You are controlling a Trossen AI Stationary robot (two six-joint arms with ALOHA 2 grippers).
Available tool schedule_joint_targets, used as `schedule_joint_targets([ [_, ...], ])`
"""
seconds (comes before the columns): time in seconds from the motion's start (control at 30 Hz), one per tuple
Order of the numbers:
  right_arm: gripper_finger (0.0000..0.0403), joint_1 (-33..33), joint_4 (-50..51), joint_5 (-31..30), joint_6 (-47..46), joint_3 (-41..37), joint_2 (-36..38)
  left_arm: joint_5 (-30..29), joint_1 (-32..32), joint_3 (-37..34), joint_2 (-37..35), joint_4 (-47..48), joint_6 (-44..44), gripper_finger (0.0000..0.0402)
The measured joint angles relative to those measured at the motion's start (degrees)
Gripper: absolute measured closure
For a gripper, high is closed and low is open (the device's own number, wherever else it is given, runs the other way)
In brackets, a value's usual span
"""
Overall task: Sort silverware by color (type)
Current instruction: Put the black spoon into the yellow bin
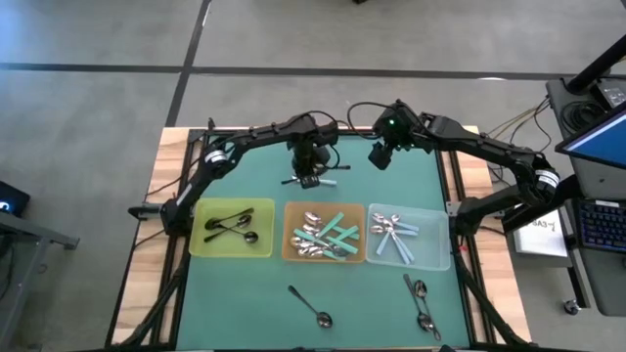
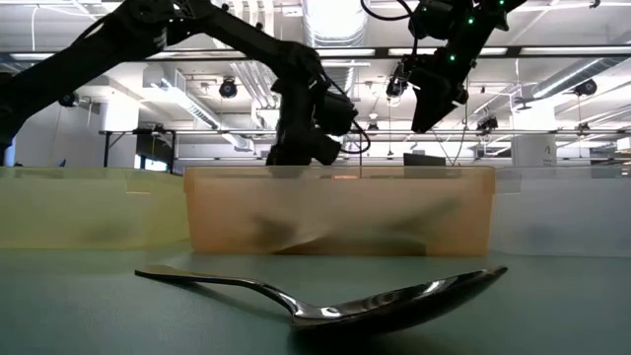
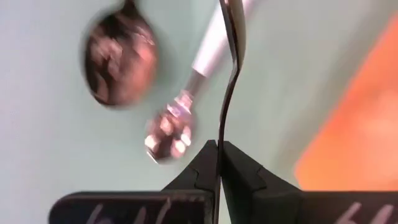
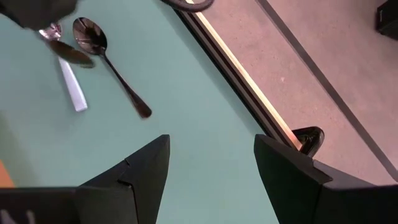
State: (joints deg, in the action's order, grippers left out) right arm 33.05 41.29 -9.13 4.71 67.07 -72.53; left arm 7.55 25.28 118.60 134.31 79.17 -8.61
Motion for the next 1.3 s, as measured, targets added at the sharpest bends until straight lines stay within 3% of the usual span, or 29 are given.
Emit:
schedule_joint_targets([
  [0.17, 0.0177, 0.0, 0.1, 0.0, 0.9, 0.0, 0.0, 2.5, -2.4, 1.7, -2.0, 6.4, 1.0, 0.0400],
  [0.3, 0.0177, 0.0, 0.3, 0.0, 1.4, 0.0, 0.0, 2.5, -4.7, -2.0, -7.2, 8.6, 2.5, 0.0401],
  [0.47, 0.0177, 0.0, 0.4, 0.0, 1.6, -0.4, 0.0, 2.7, -7.2, -13.1, -18.6, 7.2, 8.6, 0.0401],
  [0.73, 0.0177, 0.0, 0.4, 0.1, 0.2, -3.1, 0.0, 5.5, -12.8, -41.1, -40.0, -0.4, 31.7, 0.0401],
  [0.9, 0.0177, 0.0, -0.1, 0.1, -0.2, -4.8, 0.0, 6.8, -16.0, -54.6, -49.9, -6.3, 42.1, 0.0401],
  [1.1, 0.0177, 0.0, -0.3, 0.1, -2.1, -5.1, 0.0, 6.5, -16.4, -64.8, -54.9, -15.2, 50.6, 0.0396],
  [1.3, 0.0177, -0.1, 4.1, 0.5, -8.5, -5.0, 0.0, 6.9, -16.4, -67.0, -54.7, -16.2, 48.4, 0.0350],
])
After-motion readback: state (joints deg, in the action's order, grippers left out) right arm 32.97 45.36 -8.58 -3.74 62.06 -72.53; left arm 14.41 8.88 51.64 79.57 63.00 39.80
